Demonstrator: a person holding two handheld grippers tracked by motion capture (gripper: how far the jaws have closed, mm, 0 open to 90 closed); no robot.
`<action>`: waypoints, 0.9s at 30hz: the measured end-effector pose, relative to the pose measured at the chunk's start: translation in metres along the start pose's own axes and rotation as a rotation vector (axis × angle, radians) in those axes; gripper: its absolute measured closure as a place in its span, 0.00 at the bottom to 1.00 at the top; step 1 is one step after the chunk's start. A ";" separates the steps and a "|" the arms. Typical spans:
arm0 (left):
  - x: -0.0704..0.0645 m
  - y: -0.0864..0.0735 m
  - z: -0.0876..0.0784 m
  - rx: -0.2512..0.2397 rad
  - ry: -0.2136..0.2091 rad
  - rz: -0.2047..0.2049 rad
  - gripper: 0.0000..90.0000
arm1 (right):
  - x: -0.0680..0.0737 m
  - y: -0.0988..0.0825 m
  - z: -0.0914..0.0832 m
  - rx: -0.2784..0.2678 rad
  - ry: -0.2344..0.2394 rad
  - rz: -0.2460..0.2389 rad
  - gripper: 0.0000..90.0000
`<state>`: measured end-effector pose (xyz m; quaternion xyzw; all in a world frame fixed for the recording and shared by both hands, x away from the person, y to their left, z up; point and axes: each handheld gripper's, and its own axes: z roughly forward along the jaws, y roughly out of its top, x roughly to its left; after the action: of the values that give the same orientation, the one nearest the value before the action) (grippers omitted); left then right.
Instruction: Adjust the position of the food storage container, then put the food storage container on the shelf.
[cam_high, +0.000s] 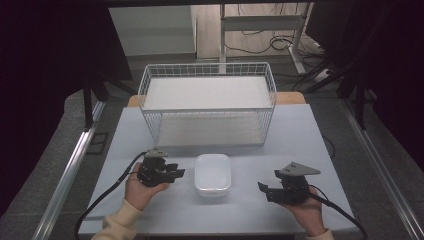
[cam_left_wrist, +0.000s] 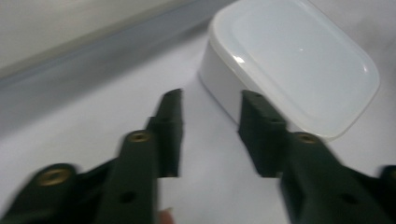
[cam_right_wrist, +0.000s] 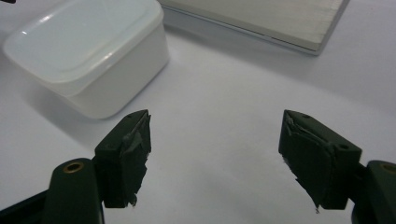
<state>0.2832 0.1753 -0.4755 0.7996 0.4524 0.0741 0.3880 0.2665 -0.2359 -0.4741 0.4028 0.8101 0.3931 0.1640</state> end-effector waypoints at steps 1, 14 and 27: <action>0.000 -0.001 -0.003 -0.009 -0.003 -0.005 0.58 | 0.001 0.000 0.000 -0.004 0.007 0.002 0.28; 0.004 -0.009 -0.020 -0.053 -0.038 -0.076 0.35 | 0.001 0.003 0.002 -0.024 0.073 0.043 0.28; 0.002 -0.006 -0.020 -0.063 -0.100 -0.127 0.35 | 0.002 0.011 -0.001 -0.044 0.164 0.124 0.31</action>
<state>0.2703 0.1896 -0.4664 0.7594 0.4797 0.0235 0.4390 0.2704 -0.2308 -0.4647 0.4148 0.7857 0.4517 0.0813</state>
